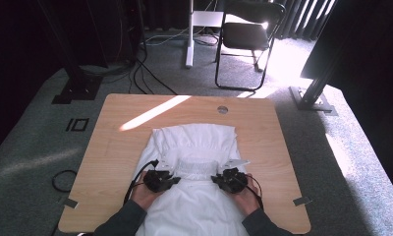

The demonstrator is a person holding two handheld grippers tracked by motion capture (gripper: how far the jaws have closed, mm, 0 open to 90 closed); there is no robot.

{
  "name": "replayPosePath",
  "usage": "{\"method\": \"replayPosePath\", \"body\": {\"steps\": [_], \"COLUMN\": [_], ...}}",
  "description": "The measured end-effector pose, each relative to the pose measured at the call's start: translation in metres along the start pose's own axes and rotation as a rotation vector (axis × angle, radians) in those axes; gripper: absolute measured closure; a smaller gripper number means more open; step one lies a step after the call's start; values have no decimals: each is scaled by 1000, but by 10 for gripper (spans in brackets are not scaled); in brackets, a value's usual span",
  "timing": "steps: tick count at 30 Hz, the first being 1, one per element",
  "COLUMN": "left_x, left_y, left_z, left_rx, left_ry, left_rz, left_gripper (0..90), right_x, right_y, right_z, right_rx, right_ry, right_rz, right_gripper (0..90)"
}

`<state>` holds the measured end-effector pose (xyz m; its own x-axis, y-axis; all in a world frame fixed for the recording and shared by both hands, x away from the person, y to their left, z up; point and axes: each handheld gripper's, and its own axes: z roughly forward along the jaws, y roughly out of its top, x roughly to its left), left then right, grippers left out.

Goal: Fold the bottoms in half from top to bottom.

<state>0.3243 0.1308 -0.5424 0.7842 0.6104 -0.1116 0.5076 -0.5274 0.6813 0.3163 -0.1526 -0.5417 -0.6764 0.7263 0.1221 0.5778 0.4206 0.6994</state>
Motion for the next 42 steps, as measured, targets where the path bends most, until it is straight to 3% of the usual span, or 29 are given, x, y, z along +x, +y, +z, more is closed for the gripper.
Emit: {"method": "replayPosePath", "body": {"steps": [5, 9, 14, 22, 25, 27, 31, 34, 38, 42], "left_x": [14, 23, 50, 84, 88, 95, 100, 106, 108, 111], "left_y": [6, 20, 41, 71, 78, 86, 90, 91, 95, 97], "left_z": [7, 15, 29, 50, 54, 61, 63, 64, 66, 65], "left_rx": [-4, 12, 9, 5, 15, 12, 7, -8, 4, 13], "left_ry": [3, 59, 72, 149, 178, 211, 218, 206, 218, 219], "left_rz": [-20, 2, -15, -49, -54, -89, -111, -153, -156, -162], "left_gripper": [855, 854, 854, 854, 853, 852, 852, 852, 852, 853], "right_x": [-4, -17, -36, -73, -77, -83, -85, -87, -87, -93], "right_y": [7, 20, 41, 75, 81, 90, 97, 100, 102, 102], "right_z": [12, 23, 38, 64, 69, 76, 82, 85, 87, 87], "right_rx": [8, 5, 16, 9, 8, 5, 6, -2, -5, -10], "right_ry": [-22, -39, -77, -91, -99, -112, -126, -128, -133, -88], "right_rz": [0, -3, -5, 78, 93, 122, 133, 146, 149, 189], "right_gripper": [818, 818, 818, 818, 819, 819, 819, 819, 819, 820]}}
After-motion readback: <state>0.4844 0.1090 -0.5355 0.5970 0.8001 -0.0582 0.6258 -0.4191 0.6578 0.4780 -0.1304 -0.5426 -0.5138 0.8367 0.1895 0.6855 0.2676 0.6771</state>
